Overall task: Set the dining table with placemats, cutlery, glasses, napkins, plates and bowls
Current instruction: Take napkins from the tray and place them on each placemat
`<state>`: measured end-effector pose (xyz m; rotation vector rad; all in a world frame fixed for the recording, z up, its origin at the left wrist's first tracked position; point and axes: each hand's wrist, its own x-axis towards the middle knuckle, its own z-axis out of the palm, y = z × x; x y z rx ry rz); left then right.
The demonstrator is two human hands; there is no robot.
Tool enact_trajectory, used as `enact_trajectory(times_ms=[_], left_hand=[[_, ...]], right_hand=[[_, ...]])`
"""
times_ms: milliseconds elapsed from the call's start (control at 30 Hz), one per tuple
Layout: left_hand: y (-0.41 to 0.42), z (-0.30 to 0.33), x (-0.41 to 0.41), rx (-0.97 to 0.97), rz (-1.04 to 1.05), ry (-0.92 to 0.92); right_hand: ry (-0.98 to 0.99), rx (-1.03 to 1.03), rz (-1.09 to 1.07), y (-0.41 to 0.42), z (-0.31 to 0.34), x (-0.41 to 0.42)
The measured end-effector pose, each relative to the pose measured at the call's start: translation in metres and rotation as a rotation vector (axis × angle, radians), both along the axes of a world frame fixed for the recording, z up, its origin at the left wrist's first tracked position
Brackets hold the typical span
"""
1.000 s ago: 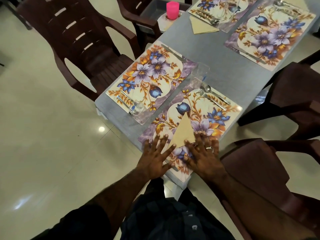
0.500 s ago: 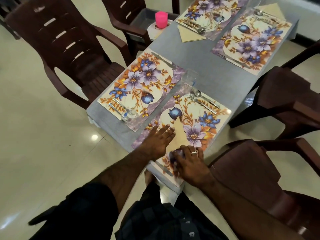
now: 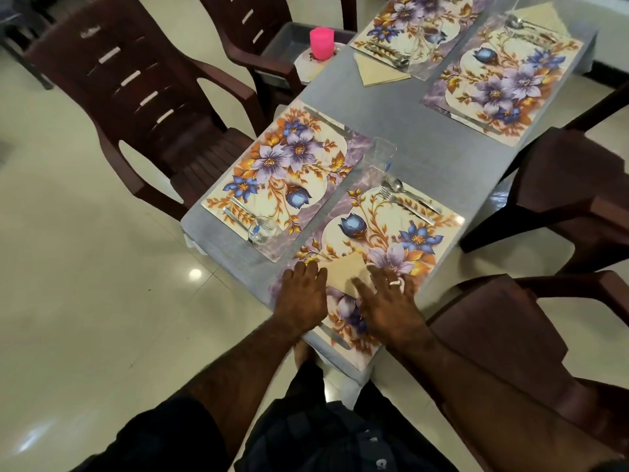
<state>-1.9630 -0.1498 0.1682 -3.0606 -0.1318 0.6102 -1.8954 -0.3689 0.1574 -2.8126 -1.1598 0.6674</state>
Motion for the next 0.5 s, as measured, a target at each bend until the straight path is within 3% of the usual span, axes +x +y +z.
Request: enact_trajectory(times_ms=[400, 500], left_hand=[[0.022, -0.033, -0.03, -0.075, 0.142, 0.03], [0.023, -0.031, -0.029, -0.071, 0.144, 0.055]], right_hand=[[0.002, -0.032, 0.042, 0.055, -0.031, 0.018], [-0.004, -0.023, -0.071, 0.037, -0.033, 0.031]])
